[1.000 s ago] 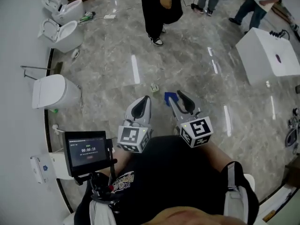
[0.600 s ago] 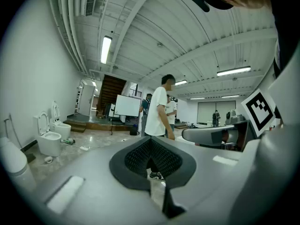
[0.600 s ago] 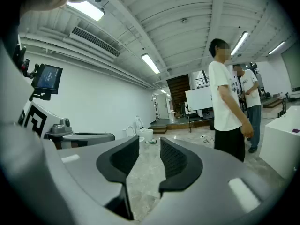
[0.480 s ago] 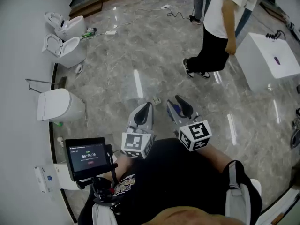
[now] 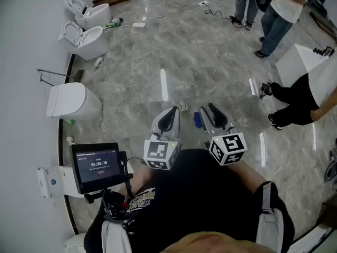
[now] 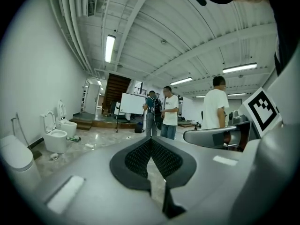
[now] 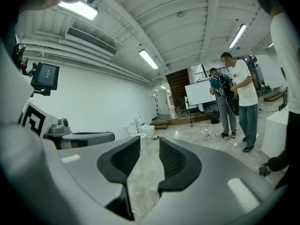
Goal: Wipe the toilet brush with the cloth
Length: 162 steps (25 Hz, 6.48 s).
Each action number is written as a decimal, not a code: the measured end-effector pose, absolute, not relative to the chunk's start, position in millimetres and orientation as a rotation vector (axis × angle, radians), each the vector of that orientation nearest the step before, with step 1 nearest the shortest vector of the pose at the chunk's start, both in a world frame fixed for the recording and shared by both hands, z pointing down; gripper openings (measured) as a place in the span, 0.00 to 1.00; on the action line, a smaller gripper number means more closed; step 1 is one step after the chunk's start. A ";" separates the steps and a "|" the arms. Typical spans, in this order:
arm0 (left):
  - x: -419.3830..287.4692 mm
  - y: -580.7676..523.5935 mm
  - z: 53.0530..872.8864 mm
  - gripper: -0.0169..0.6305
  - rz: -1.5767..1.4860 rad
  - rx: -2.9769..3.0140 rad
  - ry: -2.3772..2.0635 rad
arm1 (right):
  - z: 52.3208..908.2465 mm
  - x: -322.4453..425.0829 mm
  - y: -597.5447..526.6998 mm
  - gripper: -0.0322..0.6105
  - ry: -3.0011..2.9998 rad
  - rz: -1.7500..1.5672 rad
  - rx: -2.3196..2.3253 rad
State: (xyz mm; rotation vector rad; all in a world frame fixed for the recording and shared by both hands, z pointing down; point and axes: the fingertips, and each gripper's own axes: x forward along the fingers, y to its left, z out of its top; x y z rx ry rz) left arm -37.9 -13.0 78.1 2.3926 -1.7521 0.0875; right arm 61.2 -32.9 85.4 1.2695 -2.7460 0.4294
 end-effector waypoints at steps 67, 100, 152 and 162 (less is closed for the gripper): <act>-32.9 -19.9 71.0 0.04 0.090 2.469 -1.699 | 78.1 44.8 -25.7 0.25 -2.767 0.357 1.253; -31.6 -16.1 72.9 0.04 0.099 2.481 -1.676 | 76.4 36.2 -20.7 0.23 -2.780 0.330 1.222; -34.0 -16.2 72.0 0.04 0.105 2.488 -1.683 | 72.4 33.2 -20.5 0.15 -2.796 0.290 1.221; -34.9 -16.2 72.3 0.04 0.109 2.490 -1.684 | 72.2 32.5 -20.6 0.14 -2.802 0.289 1.223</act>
